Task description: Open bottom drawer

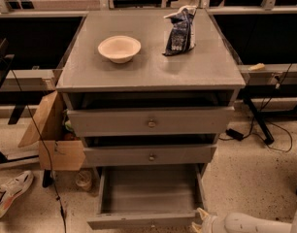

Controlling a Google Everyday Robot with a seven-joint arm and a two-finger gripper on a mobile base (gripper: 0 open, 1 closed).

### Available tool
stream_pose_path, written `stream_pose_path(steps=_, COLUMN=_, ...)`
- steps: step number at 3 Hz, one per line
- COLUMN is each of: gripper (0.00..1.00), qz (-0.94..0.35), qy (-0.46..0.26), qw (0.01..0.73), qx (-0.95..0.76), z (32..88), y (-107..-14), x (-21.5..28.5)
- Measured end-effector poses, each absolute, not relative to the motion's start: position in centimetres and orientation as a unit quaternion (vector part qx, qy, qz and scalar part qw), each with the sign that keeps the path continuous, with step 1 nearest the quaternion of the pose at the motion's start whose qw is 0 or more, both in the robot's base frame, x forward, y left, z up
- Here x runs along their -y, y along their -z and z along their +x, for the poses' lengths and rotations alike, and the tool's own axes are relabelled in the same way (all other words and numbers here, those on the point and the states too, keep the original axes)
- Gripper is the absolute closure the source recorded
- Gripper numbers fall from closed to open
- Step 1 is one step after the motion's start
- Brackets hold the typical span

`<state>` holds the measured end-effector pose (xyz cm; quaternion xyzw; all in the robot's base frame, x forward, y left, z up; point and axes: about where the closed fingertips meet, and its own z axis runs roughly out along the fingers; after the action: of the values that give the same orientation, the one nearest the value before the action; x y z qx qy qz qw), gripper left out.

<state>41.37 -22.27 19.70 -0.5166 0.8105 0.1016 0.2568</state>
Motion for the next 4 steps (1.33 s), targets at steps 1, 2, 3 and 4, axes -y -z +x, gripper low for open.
stream_pose_path(steps=1, gripper=1.0, qz=-0.517, qy=-0.102, qw=0.257, qx=-0.81, z=41.61, y=-19.9, x=22.26)
stream_pose_path(steps=2, gripper=1.0, qz=-0.517, qy=-0.102, qw=0.257, qx=-0.81, z=41.86, y=-20.01, x=22.26)
stream_pose_path(steps=3, gripper=1.0, qz=-0.52, qy=-0.103, qw=0.257, qx=-0.808, z=42.27, y=-20.11, x=22.15)
stream_pose_path(steps=4, gripper=1.0, qz=-0.52, qy=-0.103, qw=0.257, qx=-0.808, z=42.58, y=-20.24, x=22.14)
